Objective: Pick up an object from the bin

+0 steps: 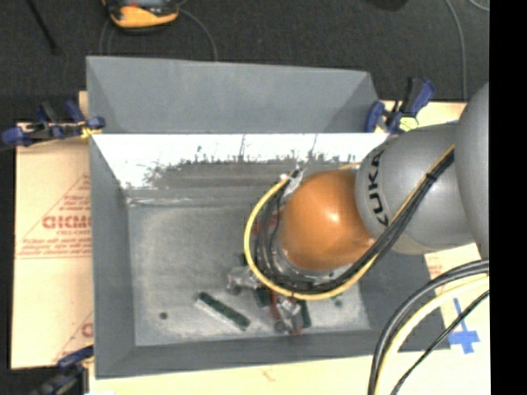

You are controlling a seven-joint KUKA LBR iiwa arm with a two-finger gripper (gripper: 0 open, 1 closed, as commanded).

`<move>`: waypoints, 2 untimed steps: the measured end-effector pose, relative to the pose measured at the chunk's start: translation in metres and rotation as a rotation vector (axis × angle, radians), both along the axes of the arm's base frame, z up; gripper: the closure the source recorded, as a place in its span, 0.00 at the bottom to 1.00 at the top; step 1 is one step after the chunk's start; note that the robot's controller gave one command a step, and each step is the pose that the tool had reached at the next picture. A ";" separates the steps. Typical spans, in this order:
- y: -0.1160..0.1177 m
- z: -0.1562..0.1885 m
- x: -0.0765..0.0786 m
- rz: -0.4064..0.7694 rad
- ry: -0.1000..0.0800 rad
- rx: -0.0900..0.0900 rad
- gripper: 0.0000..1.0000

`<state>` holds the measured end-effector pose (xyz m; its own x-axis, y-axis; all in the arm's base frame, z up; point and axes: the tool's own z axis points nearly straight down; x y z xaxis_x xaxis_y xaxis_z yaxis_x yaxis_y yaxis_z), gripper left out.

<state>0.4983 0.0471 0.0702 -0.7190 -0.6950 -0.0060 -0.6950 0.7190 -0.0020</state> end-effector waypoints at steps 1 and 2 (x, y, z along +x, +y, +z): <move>0.049 0.001 0.038 -0.177 0.001 0.002 1.00; 0.048 0.001 0.038 -0.180 0.002 0.001 0.00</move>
Offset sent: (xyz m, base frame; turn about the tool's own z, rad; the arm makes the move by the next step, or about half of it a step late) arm 0.0000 0.0000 0.0000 0.0000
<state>0.5362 0.0955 0.0707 -0.8321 -0.5547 -0.0051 -0.5547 0.8321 0.0005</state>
